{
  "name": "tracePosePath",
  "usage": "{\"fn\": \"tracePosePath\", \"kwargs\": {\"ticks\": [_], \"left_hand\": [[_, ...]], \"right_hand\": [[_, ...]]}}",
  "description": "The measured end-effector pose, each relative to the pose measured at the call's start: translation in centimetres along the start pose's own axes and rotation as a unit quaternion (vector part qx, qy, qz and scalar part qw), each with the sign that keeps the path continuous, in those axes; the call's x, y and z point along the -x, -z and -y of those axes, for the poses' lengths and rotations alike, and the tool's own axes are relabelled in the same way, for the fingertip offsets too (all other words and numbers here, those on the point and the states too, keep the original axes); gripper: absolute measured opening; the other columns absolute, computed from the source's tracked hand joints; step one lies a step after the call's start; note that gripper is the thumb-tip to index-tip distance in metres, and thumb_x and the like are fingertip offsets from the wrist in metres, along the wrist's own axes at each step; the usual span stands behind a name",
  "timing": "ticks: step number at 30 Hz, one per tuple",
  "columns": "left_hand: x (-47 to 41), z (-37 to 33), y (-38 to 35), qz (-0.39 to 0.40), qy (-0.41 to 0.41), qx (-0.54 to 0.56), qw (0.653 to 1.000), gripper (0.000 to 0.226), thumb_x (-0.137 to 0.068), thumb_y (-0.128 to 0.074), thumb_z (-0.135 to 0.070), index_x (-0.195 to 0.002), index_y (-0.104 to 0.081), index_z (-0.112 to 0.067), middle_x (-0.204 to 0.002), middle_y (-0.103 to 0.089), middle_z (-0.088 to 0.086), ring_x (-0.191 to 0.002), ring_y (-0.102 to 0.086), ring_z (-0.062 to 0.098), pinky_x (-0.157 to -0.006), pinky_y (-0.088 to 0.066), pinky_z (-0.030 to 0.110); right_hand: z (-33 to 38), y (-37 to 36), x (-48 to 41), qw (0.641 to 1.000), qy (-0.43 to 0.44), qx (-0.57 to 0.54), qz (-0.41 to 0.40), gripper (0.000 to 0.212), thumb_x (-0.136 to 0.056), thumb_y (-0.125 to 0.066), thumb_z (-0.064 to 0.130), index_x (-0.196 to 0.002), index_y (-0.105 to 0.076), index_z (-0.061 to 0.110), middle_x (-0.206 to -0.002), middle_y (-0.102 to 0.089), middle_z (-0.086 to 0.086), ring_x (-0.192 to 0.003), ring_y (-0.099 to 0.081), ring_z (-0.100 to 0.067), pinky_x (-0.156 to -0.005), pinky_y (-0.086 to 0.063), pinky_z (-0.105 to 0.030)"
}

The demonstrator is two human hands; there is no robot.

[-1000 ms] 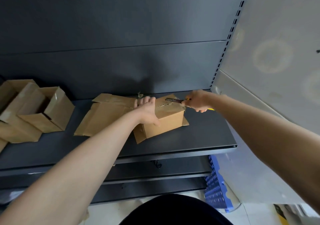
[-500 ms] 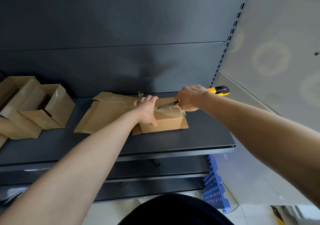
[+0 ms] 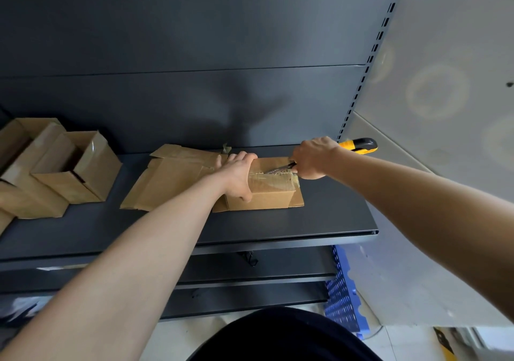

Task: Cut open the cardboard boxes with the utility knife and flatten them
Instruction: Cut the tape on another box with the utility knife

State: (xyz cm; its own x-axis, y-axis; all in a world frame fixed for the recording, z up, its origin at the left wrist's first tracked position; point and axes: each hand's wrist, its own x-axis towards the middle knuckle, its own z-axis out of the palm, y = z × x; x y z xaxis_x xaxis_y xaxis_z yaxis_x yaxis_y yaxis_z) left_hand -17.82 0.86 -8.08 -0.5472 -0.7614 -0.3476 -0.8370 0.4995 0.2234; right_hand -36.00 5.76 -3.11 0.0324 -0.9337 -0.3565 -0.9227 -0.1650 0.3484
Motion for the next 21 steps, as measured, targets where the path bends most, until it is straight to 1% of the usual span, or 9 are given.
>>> {"fn": "tracePosePath", "kwargs": {"ticks": [4, 8, 10, 11, 12, 14, 17, 19, 21], "left_hand": [[0.0, 0.3, 0.1, 0.018, 0.011, 0.005, 1.0, 0.105, -0.066, -0.076, -0.016, -0.149, -0.013, -0.022, -0.153, -0.018, 0.002, -0.145, -0.008, 0.027, -0.115, 0.003, 0.054], [-0.2, 0.5, 0.5, 0.038, 0.025, -0.002, 0.999, 0.106, -0.067, -0.075, -0.012, -0.149, -0.01, -0.023, -0.155, -0.015, 0.003, -0.146, -0.005, 0.029, -0.116, 0.002, 0.055], [-0.4, 0.3, 0.7, 0.047, 0.033, -0.015, 0.998, 0.107, -0.068, -0.074, -0.012, -0.15, -0.006, -0.021, -0.156, -0.011, 0.004, -0.147, -0.003, 0.029, -0.116, 0.004, 0.055], [-0.5, 0.0, 0.8, 0.055, 0.038, -0.025, 0.997, 0.109, -0.069, -0.073, -0.012, -0.151, -0.003, -0.02, -0.158, -0.008, 0.005, -0.147, 0.0, 0.028, -0.115, 0.005, 0.056], [-0.6, -0.2, 0.8, 0.06, 0.042, -0.039, 0.997, 0.111, -0.069, -0.074, -0.015, -0.151, 0.001, -0.018, -0.159, -0.004, 0.005, -0.147, 0.004, 0.028, -0.115, 0.006, 0.056], [-0.9, -0.8, 0.7, 0.062, 0.042, -0.057, 0.996, 0.119, -0.07, -0.076, -0.03, -0.151, 0.01, -0.017, -0.16, 0.007, 0.005, -0.146, 0.012, 0.027, -0.113, 0.01, 0.056], [-1.3, -1.4, 0.5, 0.044, 0.027, -0.023, 0.998, 0.121, -0.069, -0.073, -0.051, -0.151, 0.013, -0.025, -0.16, 0.013, 0.0, -0.145, 0.02, 0.024, -0.111, 0.015, 0.056], [-1.4, -1.7, 0.2, 0.031, 0.019, -0.003, 0.999, 0.116, -0.069, -0.073, -0.051, -0.152, 0.006, -0.027, -0.16, 0.008, -0.001, -0.146, 0.016, 0.023, -0.112, 0.015, 0.057], [-1.3, -1.8, -0.1, 0.016, 0.021, 0.001, 1.0, 0.113, -0.068, -0.074, -0.046, -0.152, -0.002, -0.027, -0.159, -0.002, -0.001, -0.147, 0.007, 0.024, -0.112, 0.012, 0.058]], "right_hand": [[-2.1, -1.2, 1.0, 1.0, -0.024, -0.009, 0.006, 0.034, -0.1, -0.036, 0.037, -0.123, -0.055, 0.021, -0.115, -0.06, -0.004, -0.105, -0.059, -0.027, -0.074, -0.041, -0.03], [-5.9, -3.7, 2.7, 0.994, -0.101, -0.021, 0.043, 0.034, -0.096, -0.04, 0.038, -0.117, -0.059, 0.019, -0.111, -0.062, -0.003, -0.104, -0.06, -0.026, -0.077, -0.044, -0.03], [-6.6, -4.4, 3.1, 0.981, -0.145, -0.11, 0.07, 0.042, -0.097, -0.036, 0.05, -0.106, -0.057, 0.015, -0.099, -0.061, -0.005, -0.093, -0.063, -0.026, -0.074, -0.043, -0.03], [-6.6, -4.8, 3.2, 0.962, -0.17, -0.196, 0.081, 0.046, -0.097, -0.032, 0.055, -0.098, -0.054, 0.014, -0.088, -0.059, -0.006, -0.079, -0.064, -0.026, -0.069, -0.045, -0.029], [-6.3, -5.0, 3.2, 0.933, -0.19, -0.291, 0.09, 0.049, -0.097, -0.029, 0.056, -0.092, -0.051, 0.012, -0.079, -0.056, -0.007, -0.066, -0.062, -0.026, -0.064, -0.046, -0.028], [-5.3, -5.4, 2.6, 0.872, -0.202, -0.436, 0.093, 0.051, -0.099, -0.027, 0.05, -0.088, -0.05, 0.005, -0.069, -0.053, -0.013, -0.051, -0.054, -0.025, -0.054, -0.046, -0.027], [-3.6, -5.8, 1.8, 0.821, -0.204, -0.526, 0.086, 0.051, -0.1, -0.029, 0.045, -0.085, -0.052, 0.003, -0.065, -0.056, -0.015, -0.048, -0.054, -0.024, -0.052, -0.048, -0.027], [-2.9, -6.0, 1.3, 0.792, -0.207, -0.569, 0.083, 0.052, -0.1, -0.03, 0.047, -0.086, -0.052, 0.002, -0.065, -0.057, -0.015, -0.05, -0.055, -0.025, -0.052, -0.049, -0.027], [-2.7, -6.0, 1.0, 0.778, -0.208, -0.588, 0.082, 0.053, -0.1, -0.03, 0.048, -0.087, -0.053, 0.002, -0.065, -0.057, -0.015, -0.05, -0.055, -0.024, -0.052, -0.048, -0.027]]}}
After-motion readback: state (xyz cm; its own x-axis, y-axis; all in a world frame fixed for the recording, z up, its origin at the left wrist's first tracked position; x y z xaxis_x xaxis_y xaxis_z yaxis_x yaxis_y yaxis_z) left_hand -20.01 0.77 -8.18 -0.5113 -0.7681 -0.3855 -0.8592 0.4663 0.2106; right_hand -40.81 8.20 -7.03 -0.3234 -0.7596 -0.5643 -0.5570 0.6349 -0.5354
